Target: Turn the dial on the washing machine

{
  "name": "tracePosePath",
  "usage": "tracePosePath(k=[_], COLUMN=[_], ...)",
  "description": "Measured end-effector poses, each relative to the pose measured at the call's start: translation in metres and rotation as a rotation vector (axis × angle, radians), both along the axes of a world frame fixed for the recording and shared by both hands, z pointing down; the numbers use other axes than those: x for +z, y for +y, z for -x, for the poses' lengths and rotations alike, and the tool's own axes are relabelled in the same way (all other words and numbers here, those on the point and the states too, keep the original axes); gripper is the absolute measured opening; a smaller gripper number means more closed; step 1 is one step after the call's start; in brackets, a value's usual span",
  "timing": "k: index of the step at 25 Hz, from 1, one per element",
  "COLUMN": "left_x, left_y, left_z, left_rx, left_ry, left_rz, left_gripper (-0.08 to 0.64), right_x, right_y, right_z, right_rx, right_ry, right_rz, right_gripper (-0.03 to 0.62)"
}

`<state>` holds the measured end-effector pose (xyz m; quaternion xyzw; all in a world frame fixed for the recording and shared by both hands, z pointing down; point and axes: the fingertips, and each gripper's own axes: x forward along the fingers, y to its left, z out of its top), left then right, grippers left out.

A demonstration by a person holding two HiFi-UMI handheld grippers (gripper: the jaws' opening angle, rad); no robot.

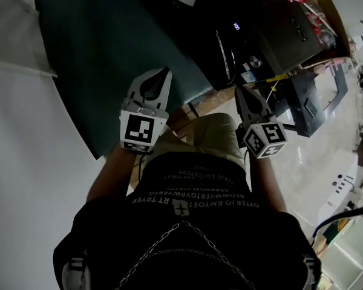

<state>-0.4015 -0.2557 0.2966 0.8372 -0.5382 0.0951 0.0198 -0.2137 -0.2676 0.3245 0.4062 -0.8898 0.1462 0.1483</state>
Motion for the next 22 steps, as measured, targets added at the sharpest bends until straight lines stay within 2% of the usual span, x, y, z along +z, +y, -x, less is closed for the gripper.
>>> tracePosePath(k=[5, 11, 15, 22], left_x=[0.001, 0.005, -0.001, -0.006], left_y=[-0.009, -0.018, -0.036, -0.068], left_z=[-0.028, -0.052, -0.058, -0.098], left_rx=[0.082, 0.130, 0.133, 0.196], left_ry=[0.074, 0.059, 0.040, 0.010], left_rz=[0.025, 0.008, -0.008, 0.008], left_gripper=[0.006, 0.006, 0.006, 0.006], right_x=[-0.008, -0.005, 0.001, 0.004], right_y=[-0.001, -0.002, -0.017, -0.054], right_z=[-0.028, -0.050, -0.063, -0.097], right_rx=[0.113, 0.162, 0.172, 0.223], right_ry=[0.055, 0.051, 0.081, 0.082], right_rz=[-0.016, -0.037, -0.050, -0.058], right_gripper=[-0.003, -0.003, -0.003, -0.003])
